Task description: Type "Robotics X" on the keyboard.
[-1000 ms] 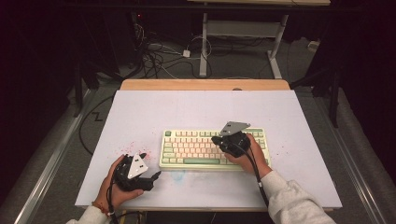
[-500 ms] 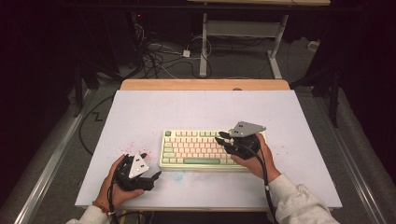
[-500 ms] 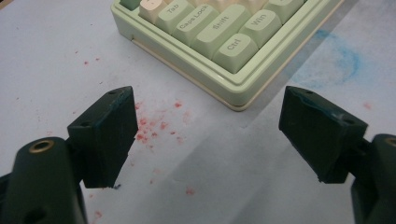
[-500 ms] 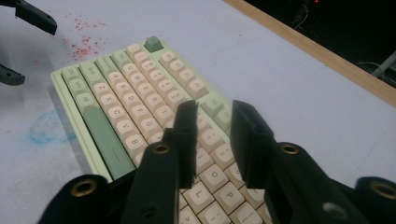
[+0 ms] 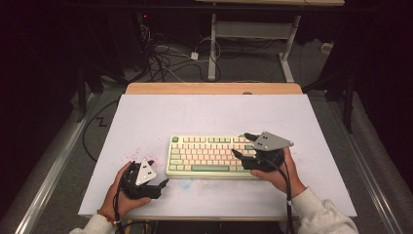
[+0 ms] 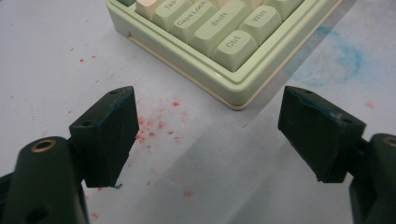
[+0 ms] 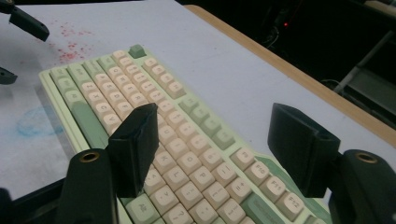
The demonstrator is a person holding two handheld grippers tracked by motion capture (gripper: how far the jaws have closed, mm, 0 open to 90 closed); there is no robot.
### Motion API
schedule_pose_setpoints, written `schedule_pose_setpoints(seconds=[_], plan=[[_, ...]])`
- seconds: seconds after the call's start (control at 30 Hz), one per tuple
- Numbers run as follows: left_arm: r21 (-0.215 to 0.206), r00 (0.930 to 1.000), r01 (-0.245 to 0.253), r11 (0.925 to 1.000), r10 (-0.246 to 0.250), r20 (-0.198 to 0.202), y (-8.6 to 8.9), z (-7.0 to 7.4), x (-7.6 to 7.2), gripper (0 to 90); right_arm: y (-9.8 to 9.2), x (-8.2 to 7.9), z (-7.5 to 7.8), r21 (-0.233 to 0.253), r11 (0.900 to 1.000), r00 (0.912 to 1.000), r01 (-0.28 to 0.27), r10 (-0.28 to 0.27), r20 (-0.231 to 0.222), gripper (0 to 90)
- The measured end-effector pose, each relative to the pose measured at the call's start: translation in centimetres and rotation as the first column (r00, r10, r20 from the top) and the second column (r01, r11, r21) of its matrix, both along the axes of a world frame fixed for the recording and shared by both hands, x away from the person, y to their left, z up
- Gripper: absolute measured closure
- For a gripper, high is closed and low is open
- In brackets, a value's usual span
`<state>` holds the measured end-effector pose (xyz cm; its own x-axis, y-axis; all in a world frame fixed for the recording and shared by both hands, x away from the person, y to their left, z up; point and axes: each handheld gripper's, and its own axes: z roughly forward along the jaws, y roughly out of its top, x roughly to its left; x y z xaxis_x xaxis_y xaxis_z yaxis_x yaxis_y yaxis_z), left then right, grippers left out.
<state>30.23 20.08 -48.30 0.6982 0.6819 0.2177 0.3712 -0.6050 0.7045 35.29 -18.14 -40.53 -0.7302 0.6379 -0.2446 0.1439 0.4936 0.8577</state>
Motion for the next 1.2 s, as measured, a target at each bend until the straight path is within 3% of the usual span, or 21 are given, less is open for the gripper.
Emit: schedule_pose_setpoints(seconds=[0.27,0.67,1.03,1.2], plan=[[-0.002,1.0000,-0.002,1.0000,0.002,0.003,0.0,0.1,0.1,19.2,-1.9,-1.4,-0.1,0.032,0.999,0.9993,0.017,-0.018,0.032,26.8],[-0.012,1.0000,0.001,0.9999,-0.001,0.005,-0.3,0.2,0.3,20.9,-5.8,-3.3,-1.4,0.047,0.994,0.9934,0.096,-0.098,0.060,23.4],[-0.019,0.9998,-0.003,0.9998,0.004,0.017,-0.4,0.5,0.3,21.7,-9.0,-4.2,-3.6,0.025,0.984,0.9839,0.177,-0.177,0.025,19.4],[-0.041,0.9997,-0.001,0.9992,0.002,0.025,-0.4,0.9,0.1,22.8,-10.0,-4.9,-4.5,0.009,0.980,0.9801,0.198,-0.198,-0.009,18.8]])
